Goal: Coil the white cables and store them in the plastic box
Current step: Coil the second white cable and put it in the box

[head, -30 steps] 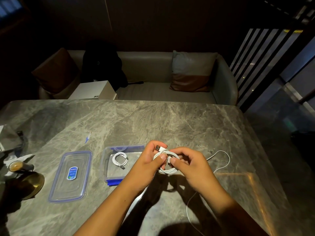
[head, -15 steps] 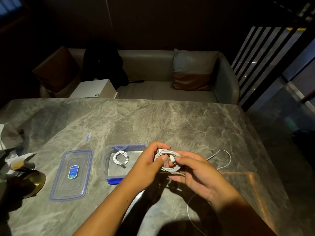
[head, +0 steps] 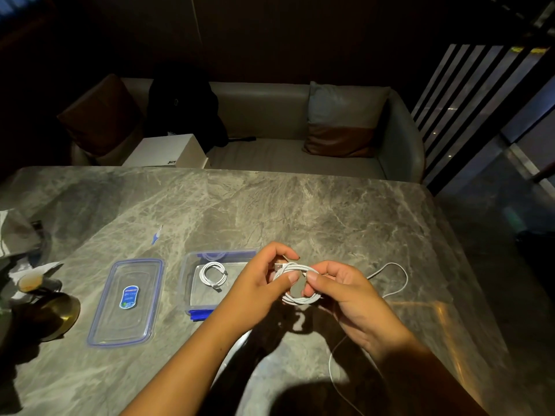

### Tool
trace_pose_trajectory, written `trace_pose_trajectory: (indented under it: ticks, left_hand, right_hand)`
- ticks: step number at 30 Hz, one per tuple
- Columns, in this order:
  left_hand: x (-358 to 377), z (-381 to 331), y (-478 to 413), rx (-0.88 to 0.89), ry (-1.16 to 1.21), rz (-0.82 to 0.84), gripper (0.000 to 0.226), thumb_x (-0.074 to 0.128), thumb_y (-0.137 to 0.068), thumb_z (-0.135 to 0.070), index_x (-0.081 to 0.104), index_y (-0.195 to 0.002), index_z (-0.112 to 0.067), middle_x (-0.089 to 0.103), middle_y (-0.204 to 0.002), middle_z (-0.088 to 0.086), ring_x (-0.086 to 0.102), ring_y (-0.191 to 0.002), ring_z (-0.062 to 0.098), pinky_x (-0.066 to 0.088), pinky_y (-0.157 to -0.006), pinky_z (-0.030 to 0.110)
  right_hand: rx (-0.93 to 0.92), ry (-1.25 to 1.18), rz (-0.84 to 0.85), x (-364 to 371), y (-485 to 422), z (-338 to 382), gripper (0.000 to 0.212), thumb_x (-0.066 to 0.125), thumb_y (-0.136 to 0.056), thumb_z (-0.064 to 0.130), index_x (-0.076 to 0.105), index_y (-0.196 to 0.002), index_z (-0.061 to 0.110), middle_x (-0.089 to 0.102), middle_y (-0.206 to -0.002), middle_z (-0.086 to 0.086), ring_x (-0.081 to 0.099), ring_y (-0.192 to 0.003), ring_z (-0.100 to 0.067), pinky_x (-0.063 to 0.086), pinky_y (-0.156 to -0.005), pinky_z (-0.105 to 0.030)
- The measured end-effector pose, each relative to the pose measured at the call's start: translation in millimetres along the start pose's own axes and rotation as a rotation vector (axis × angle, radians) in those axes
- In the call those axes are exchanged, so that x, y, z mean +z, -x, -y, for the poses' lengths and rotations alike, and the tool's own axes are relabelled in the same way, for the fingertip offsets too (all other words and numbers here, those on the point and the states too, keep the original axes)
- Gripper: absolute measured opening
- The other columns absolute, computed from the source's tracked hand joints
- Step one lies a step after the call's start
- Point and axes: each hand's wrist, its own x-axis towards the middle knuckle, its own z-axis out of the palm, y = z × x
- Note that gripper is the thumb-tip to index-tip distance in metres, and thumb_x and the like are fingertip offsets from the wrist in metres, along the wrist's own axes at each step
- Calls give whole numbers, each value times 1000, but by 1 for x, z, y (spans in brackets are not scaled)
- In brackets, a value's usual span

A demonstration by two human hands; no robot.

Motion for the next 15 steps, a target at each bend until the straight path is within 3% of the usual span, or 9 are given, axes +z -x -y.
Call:
trace_pose_trajectory:
  ticks: [2, 4, 7, 10, 13, 15]
  left_hand:
    - [0, 1, 0, -7, 18, -15, 14, 64, -88, -17, 63, -101, -20, 61, -85, 4, 53, -76, 18, 45, -70, 37]
    - [1, 2, -1, -14, 20, -31, 13, 65, -87, -16, 65, -100, -18, 65, -86, 7, 58, -77, 18, 49, -72, 36]
    - [3, 3, -1, -36, 14, -35, 12, 66, -90, -8, 66, -101, -13, 70, -87, 5, 66, -79, 15, 54, -75, 30]
    - [1, 4, -3, -36, -81, -38, 12, 65, -90, -8, 69, -101, -14, 73, -91, 3, 69, -84, 17, 56, -80, 33]
    - [-1, 6, -4, -33, -189, -52, 9, 65, -90, -15, 70, -96, -19, 72, -88, 0, 69, -83, 18, 56, -80, 41]
    - [0, 6, -4, -46, -219, -53, 6, 66, -90, -17, 69, -93, -21, 71, -84, -1, 67, -79, 19, 56, -77, 43]
  right_hand:
    - [51, 3, 22, -2, -1, 0, 12, 61, -90, 8, 69, -83, 4, 69, -72, -11, 67, -68, -17, 57, -72, -29]
    - [123, -40, 55, -3, -1, 1, 19, 62, -88, 13, 69, -94, -4, 70, -80, -16, 69, -77, -22, 57, -82, -38]
    - [205, -93, 76, -5, -3, 1, 41, 64, -83, 16, 63, -109, -15, 69, -92, -24, 71, -83, -27, 61, -80, -39]
    - [236, -85, 72, -6, -3, -2, 32, 64, -82, 19, 68, -101, -7, 70, -96, -22, 71, -90, -27, 57, -86, -41]
    - [196, -30, 98, -8, -1, -7, 15, 64, -88, 5, 68, -101, 0, 73, -95, -16, 72, -92, -25, 54, -92, -41]
    - [150, -1, 134, -7, 1, -10, 19, 72, -80, 3, 66, -99, 4, 71, -91, -14, 70, -86, -23, 54, -86, -40]
